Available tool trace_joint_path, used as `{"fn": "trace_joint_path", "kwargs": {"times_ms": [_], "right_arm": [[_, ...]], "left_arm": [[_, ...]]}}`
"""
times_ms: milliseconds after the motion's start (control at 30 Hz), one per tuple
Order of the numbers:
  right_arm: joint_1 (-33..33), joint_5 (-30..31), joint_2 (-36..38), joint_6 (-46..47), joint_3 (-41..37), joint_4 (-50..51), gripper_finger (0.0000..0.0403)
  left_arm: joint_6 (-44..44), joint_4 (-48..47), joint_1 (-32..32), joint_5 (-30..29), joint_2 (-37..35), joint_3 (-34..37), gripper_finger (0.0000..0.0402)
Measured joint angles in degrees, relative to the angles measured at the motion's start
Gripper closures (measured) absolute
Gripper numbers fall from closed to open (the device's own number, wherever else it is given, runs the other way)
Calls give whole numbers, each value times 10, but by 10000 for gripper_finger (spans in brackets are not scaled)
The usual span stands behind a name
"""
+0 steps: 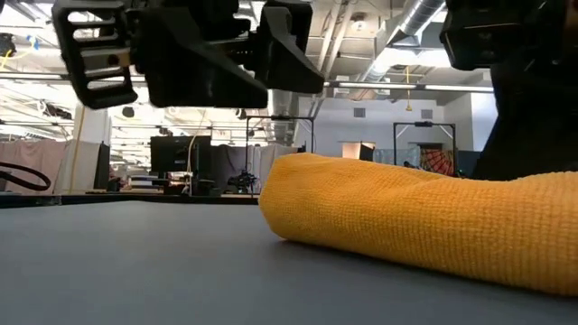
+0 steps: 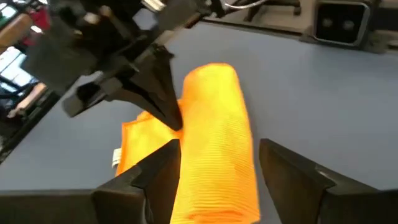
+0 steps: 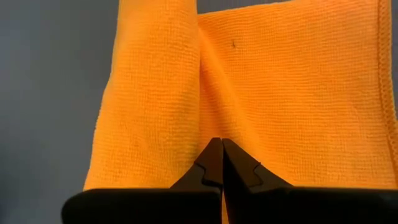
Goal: Roll towel
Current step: Roll the orange microfiber cloth
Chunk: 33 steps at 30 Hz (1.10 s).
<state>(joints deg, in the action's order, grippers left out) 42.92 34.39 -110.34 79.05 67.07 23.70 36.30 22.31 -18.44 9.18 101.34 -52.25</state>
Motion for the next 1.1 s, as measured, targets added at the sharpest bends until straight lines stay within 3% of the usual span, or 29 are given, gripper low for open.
{"fn": "trace_joint_path", "kwargs": {"times_ms": [133,333,533,667,1000,1100], "right_arm": [[0,0,0,0,0,0,384],[-1,1,0,1,0,0,383],[-3,1,0,4,0,-3,379],[-2,2,0,2,0,0,379],[-3,8,1,6,0,15,378],[-3,34,5,-2,6,20,385]], "left_arm": [[12,-1,-2,20,0,0,198],[6,20,1,35,42,-3,240],[-15,43,6,5,66,-38,329],[-42,-2,19,-7,67,-51,391],[-64,1,33,21,112,-55,401],[-65,20,33,3,131,-55,401]]}}
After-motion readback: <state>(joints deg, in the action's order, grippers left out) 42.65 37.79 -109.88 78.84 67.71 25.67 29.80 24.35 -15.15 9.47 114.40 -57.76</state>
